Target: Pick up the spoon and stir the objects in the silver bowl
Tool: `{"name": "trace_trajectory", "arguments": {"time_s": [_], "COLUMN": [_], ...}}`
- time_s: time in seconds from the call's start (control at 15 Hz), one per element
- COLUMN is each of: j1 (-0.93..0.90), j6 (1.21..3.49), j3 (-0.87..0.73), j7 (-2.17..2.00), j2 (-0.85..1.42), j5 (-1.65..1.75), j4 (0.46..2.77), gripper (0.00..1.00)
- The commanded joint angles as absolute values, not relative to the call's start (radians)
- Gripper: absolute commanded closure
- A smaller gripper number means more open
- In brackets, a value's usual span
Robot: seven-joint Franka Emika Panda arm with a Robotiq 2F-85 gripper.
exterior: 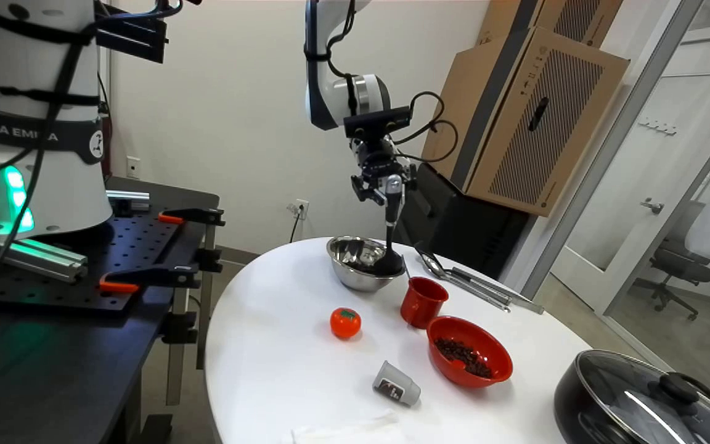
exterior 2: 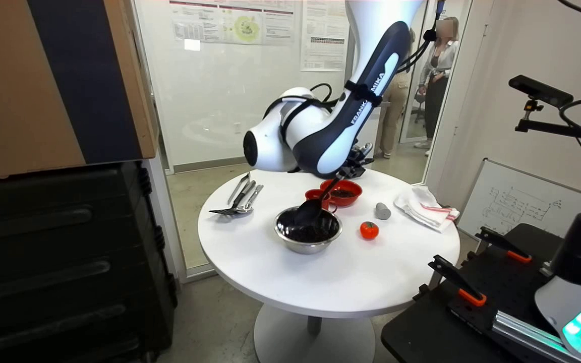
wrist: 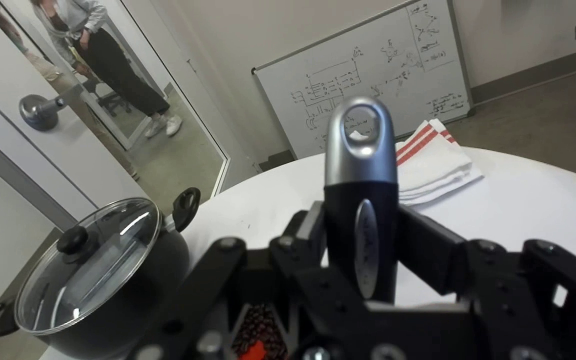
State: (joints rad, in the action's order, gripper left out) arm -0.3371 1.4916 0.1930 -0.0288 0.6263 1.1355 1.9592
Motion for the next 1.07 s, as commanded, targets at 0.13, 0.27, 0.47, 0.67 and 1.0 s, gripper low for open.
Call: {"name": "trace_trajectory", "arguments": {"time_s": [0.13, 0.27, 0.47, 0.67, 1.0], "j1": [-0.371, -0.375, -0.374, -0.37, -0.377], "j6": [1.41, 1.392, 1.381, 1.385, 1.396], "j3": [0.214, 0.221, 0.228, 0.232, 0.247], "j7": [-0.049, -0.045, -0.049, -0.051, -0.066], "j2": [0.618, 0.624, 0.641, 0.669, 0.698], "j5": [1.212, 1.225, 1.233, 1.231, 1.233], "j4": [1.987, 1.996, 2.013, 2.021, 2.021], "gripper": [0.9, 0.9, 0.9, 0.9, 0.9]}}
